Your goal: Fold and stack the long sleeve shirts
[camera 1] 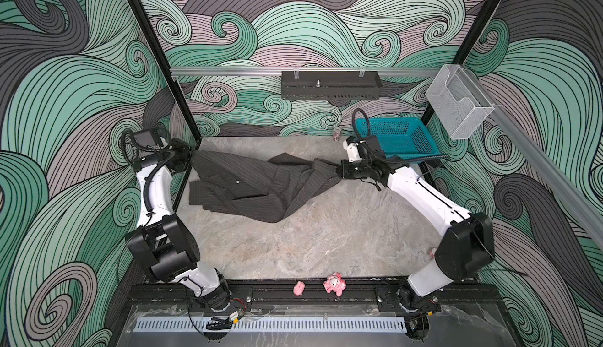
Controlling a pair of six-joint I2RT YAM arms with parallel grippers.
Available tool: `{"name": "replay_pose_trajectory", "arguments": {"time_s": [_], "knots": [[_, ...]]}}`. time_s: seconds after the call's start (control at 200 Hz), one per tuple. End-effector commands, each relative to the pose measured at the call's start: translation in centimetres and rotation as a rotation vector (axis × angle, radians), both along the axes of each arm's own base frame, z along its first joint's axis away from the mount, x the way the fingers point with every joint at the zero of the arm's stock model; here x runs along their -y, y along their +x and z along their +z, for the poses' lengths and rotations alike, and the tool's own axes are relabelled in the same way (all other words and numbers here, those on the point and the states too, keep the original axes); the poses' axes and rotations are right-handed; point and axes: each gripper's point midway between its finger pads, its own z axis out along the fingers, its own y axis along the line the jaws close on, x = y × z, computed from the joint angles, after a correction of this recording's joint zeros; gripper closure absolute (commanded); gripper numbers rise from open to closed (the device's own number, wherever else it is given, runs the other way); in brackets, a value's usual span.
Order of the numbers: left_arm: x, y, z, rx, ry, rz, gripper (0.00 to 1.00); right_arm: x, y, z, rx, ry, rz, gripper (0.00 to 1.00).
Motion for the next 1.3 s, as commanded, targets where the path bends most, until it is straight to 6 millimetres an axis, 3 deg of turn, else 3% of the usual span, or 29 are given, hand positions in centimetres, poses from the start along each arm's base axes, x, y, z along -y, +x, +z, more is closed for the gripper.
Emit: {"name": "replay_pose_trajectory", "arguments": {"time_s": [0.0,0.045,0.155,0.275,0.34,0.425,0.525,0.645,0.73,0.826,0.936,1.086,1.296], "knots": [[1.1,-1.8,-2.3,-0.056,-0.029,-0.037,1.0,1.8,1.6,-3.3,0.014,-0.045,-0.023,0.92],[1.8,-2.0,-4.0,-0.088,-0.059,-0.061,1.0,2.7,1.6,-4.4,-0.017,-0.078,-0.052,0.68],[3.9,-2.8,-7.7,-0.177,-0.106,-0.12,1.0,3.8,0.9,-5.2,-0.077,-0.116,-0.106,0.47],[5.2,-3.2,-9.4,-0.215,-0.104,-0.155,1.0,3.9,-1.1,-4.3,-0.112,-0.149,-0.161,0.33],[5.4,-3.1,-9.6,-0.22,-0.101,-0.163,1.0,2.3,-2.9,-3.5,-0.113,-0.134,-0.149,0.31],[5.5,-2.8,-9.5,-0.223,-0.097,-0.171,1.0,-1.8,-6.1,-3.2,-0.121,-0.102,-0.085,0.3],[5.4,-2.5,-9.4,-0.221,-0.092,-0.173,1.0,-7.8,-9.7,-4.4,-0.146,-0.062,0.028,0.31],[5.3,-2.4,-9.4,-0.223,-0.095,-0.172,1.0,-16.0,-13.6,-6.8,-0.117,-0.148,0.295,0.31],[5.3,-2.3,-9.3,-0.223,-0.093,-0.174,1.0,-21.0,-15.2,-7.6,-0.032,-0.215,0.485,0.29],[5.3,-2.2,-8.9,-0.216,-0.093,-0.175,1.0,-24.5,-15.5,-9.3,0.052,-0.289,0.614,0.27],[5.3,-2.1,-8.6,-0.21,-0.091,-0.177,1.0,-25.9,-14.7,-12.0,0.063,-0.384,0.689,0.25],[5.4,-1.9,-8.4,-0.203,-0.094,-0.181,1.0,-25.7,-13.5,-15.6,0.036,-0.524,0.752,0.22],[5.5,-1.7,-8.1,-0.195,-0.093,-0.185,1.0,-24.7,-11.1,-18.1,-0.022,-0.559,0.717,0.21]]}}
